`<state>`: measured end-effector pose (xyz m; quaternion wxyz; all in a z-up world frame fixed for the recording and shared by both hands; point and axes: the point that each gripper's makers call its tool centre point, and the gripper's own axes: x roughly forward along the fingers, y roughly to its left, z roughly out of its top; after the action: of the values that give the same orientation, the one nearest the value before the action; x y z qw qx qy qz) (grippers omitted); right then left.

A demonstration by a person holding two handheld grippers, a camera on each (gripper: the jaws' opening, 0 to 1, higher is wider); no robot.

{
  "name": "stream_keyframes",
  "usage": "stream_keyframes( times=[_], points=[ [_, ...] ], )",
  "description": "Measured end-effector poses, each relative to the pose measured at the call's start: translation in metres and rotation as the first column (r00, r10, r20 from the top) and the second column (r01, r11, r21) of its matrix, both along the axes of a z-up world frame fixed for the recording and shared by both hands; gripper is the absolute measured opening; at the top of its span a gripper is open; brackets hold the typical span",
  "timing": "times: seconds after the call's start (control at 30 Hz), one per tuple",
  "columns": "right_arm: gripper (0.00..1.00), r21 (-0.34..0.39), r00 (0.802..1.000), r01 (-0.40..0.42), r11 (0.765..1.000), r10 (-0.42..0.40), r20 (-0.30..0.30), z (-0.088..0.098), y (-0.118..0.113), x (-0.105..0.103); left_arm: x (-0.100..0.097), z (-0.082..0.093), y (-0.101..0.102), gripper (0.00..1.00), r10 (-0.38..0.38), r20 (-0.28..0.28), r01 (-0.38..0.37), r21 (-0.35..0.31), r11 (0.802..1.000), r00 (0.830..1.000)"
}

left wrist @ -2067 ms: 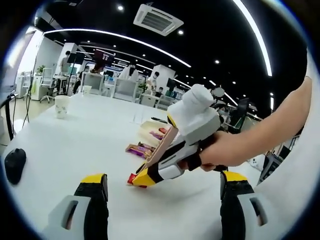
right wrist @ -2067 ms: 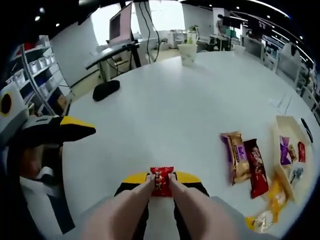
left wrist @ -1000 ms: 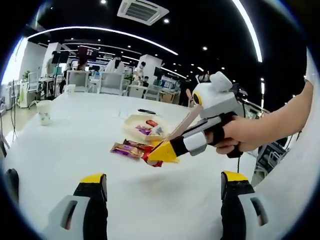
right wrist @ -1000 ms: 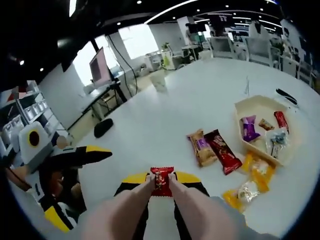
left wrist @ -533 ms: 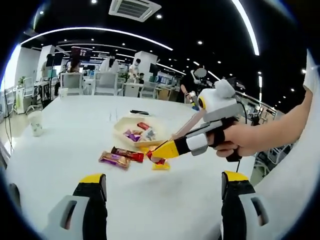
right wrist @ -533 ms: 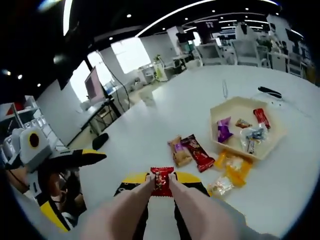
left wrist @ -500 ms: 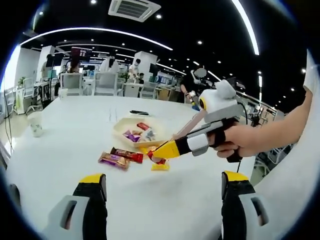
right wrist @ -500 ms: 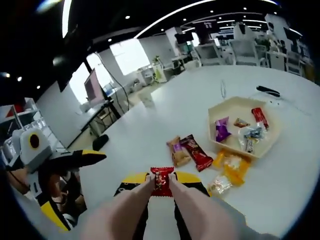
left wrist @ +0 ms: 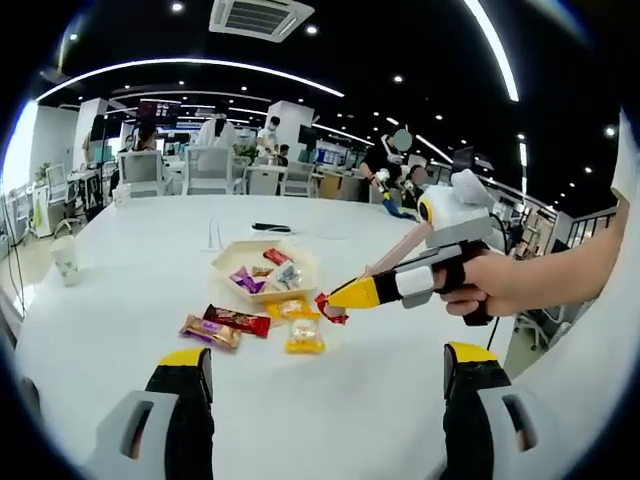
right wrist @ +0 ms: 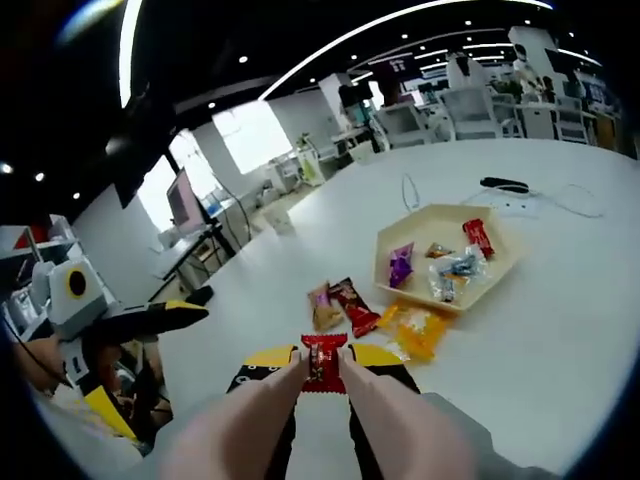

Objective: Place the target food into the container with the food tongs after gripping and lifting it, then release it inside without dropping or visibly crushing the food.

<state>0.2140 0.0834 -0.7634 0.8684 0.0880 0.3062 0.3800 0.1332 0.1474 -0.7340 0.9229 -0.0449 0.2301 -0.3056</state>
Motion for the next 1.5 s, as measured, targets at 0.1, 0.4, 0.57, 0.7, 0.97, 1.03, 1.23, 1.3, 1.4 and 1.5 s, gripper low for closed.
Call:
stream_keyframes(
  times=[0.1,0.4,0.57,0.7,0.97,1.03,1.23,1.3,1.4,1.5],
  points=[
    [0.18,0.0,1.0,0.006,1.0,-0.006,0.01,0.005,-0.009,0.007,-0.001,0.003,-0.005,0.97,0.001,-0.004,-0.001,0.006,1.0,1.0],
    [0.18,-0.008,0.996,0.031,0.999,-0.031,0.079,0.029,-0.029,0.035,0.001,0.003,-0.018,0.97,-0.038,-0.025,0.039,0.015,0.999,0.999],
    [0.18,-0.001,0.993,0.081,0.997,-0.081,0.09,0.038,-0.04,0.053,0.009,-0.002,-0.026,0.99,-0.106,-0.039,0.108,0.056,0.993,0.994],
    [0.18,0.028,0.988,0.116,0.993,-0.119,0.102,0.044,-0.044,0.061,0.022,0.005,-0.032,0.99,-0.136,0.004,0.136,0.017,0.991,0.991],
    [0.19,0.046,0.984,0.139,0.989,-0.143,0.108,0.048,-0.039,0.076,0.042,-0.003,-0.022,0.99,-0.093,-0.012,0.093,-0.009,0.996,0.996],
    [0.19,0.039,0.984,0.134,0.99,-0.138,0.115,0.047,-0.037,0.077,0.043,-0.005,-0.022,0.99,-0.091,-0.013,0.091,-0.008,0.996,0.996],
    [0.18,0.063,0.978,0.181,0.981,-0.186,0.09,0.039,-0.026,0.089,0.041,-0.007,-0.015,0.99,-0.063,-0.02,0.063,-0.007,0.998,0.998],
    [0.18,0.027,0.967,0.241,0.97,-0.243,0.076,0.032,-0.029,0.093,0.042,-0.005,-0.01,0.99,-0.046,-0.01,0.046,-0.012,0.999,0.999],
    [0.18,0.03,0.961,0.261,0.965,-0.263,0.088,0.032,-0.023,0.095,0.042,-0.009,-0.005,0.99,-0.03,-0.019,0.029,-0.014,0.999,0.999],
    [0.18,0.046,0.953,0.288,0.957,-0.291,0.089,0.033,-0.023,0.099,0.041,-0.01,-0.002,0.99,-0.022,-0.025,0.022,-0.007,1.0,0.999]
  ],
)
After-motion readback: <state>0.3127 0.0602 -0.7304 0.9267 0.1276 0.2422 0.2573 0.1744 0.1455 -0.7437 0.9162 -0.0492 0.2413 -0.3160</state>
